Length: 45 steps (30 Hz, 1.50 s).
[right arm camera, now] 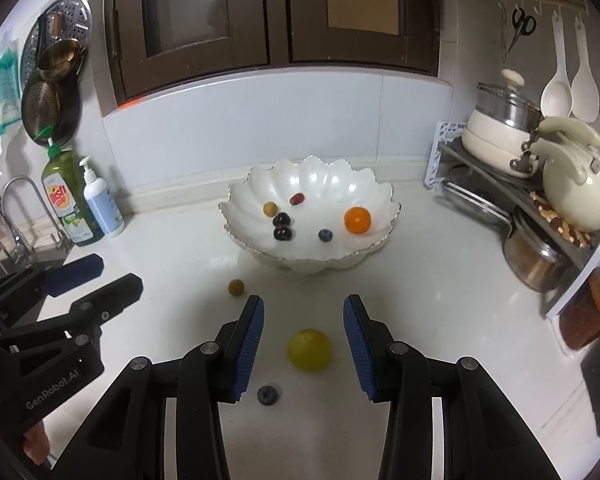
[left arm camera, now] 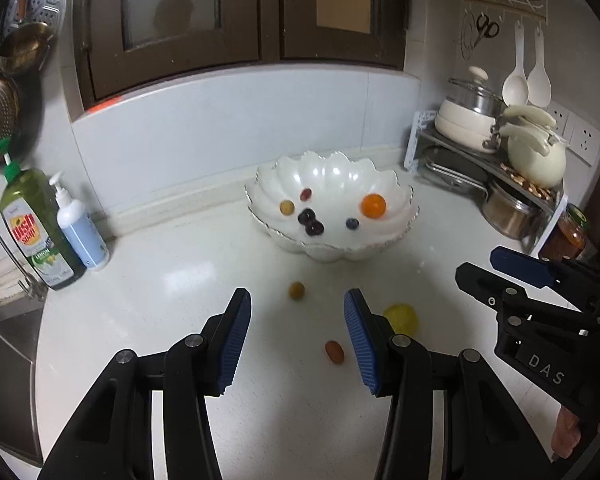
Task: Organize fruits
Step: 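Raise both open tools out of the bowl and back over the counter, then move the left tool to the brown date while the right approaches the large yellow-green fruit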
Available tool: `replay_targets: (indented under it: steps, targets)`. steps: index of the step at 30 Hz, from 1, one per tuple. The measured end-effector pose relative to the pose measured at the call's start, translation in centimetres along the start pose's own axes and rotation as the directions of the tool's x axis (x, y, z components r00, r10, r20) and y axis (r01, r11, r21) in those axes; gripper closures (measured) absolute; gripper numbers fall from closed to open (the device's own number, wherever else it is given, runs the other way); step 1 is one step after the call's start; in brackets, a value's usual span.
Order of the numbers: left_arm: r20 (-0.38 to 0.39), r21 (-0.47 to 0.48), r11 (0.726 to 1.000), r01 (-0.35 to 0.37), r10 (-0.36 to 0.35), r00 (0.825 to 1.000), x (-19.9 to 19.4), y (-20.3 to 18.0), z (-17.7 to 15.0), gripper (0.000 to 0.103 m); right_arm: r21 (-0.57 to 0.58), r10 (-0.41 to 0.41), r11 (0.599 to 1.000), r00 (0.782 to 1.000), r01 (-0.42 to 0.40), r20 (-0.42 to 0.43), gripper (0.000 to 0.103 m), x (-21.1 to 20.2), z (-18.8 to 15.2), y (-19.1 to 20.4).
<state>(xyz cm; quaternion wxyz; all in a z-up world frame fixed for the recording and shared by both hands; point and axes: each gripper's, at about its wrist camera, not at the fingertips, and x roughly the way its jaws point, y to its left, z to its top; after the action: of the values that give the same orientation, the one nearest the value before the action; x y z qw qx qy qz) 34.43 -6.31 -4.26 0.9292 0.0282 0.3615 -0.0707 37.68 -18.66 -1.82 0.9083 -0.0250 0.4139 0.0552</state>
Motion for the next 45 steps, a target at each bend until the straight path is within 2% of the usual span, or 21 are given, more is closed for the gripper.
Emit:
replay_targets:
  steps: [17,23,27,35,45]
  targets:
    - [-0.107,-0.029,0.999,0.027,-0.03,0.994,3.3,-0.7,-2.8,0.055,0.007,0.027,1.0,0.995,-0.026,-0.096,0.06,3.0,-2.7,-0.6]
    - [-0.119,-0.045,0.997,0.057,-0.062,0.991,4.6,-0.9,-3.9,0.055,0.006,0.037,0.999,0.992,-0.036,-0.125,0.06,4.5,-3.2,-0.9]
    - [-0.138,-0.046,0.998,0.051,-0.057,0.989,5.7,-0.9,-4.3,0.055,0.005,0.042,0.999,0.987,-0.042,-0.155,0.06,5.7,-3.7,-0.9]
    - [-0.194,-0.048,0.996,0.068,-0.077,0.978,8.2,-1.4,-5.2,0.056,0.014,0.053,0.999,0.976,-0.052,-0.209,0.06,8.2,-4.4,-1.7]
    - [-0.237,-0.04,0.996,0.086,-0.093,0.967,10.6,-2.2,-5.8,0.057,0.032,0.081,0.997,0.968,-0.076,-0.236,0.06,10.2,-4.5,-2.2]
